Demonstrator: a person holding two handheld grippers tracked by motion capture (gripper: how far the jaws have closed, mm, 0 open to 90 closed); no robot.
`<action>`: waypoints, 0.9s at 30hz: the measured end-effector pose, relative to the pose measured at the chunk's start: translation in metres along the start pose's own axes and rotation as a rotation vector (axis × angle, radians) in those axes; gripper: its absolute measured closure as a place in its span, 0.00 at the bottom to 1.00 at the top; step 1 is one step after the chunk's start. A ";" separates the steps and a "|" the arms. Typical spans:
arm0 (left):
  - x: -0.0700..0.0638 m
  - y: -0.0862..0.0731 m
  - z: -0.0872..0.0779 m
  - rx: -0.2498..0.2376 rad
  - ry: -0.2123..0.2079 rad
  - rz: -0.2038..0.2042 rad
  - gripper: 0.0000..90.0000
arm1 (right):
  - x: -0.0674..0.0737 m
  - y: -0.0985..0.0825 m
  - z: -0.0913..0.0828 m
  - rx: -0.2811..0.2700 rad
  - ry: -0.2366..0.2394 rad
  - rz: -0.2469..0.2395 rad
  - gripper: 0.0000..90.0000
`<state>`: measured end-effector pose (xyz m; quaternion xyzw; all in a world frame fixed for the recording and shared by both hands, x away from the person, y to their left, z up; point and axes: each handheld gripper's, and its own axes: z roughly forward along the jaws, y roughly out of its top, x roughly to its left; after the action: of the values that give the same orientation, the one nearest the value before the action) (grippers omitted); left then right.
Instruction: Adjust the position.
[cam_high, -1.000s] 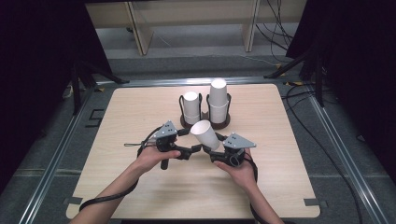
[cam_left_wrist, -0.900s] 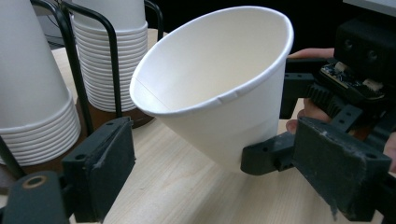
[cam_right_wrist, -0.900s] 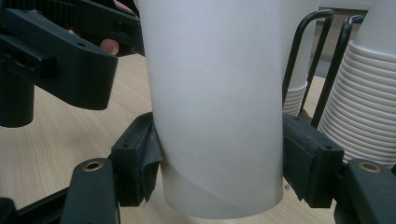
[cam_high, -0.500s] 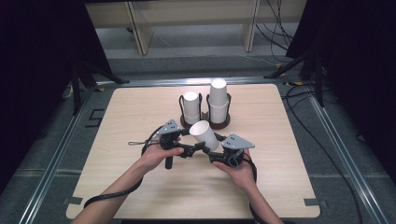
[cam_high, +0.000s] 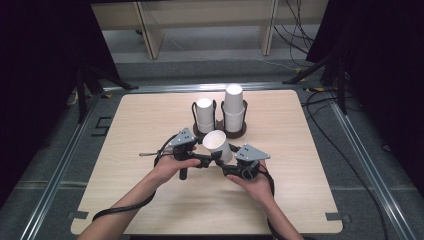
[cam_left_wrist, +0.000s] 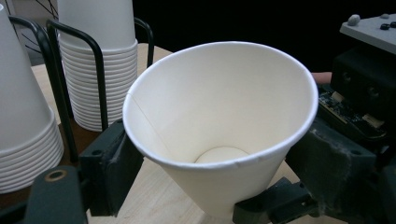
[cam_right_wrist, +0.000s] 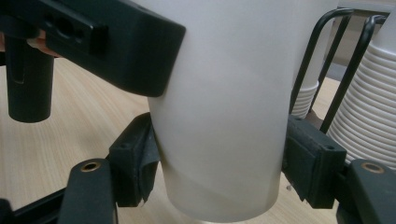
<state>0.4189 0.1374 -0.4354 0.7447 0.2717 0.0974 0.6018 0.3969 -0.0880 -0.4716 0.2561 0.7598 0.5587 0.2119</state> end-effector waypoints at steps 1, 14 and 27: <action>0.000 0.000 0.000 0.000 0.001 0.006 0.22 | 0.000 0.000 0.000 0.000 0.000 0.000 0.37; -0.012 0.007 -0.007 0.066 0.007 0.319 0.27 | 0.001 0.003 0.000 0.045 -0.001 -0.055 0.22; -0.007 0.012 -0.020 0.180 -0.216 0.466 0.28 | -0.006 -0.001 -0.017 0.075 0.234 -0.115 0.19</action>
<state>0.4073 0.1488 -0.4181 0.8436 0.0348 0.1289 0.5200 0.3912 -0.1042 -0.4680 0.1528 0.8130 0.5431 0.1437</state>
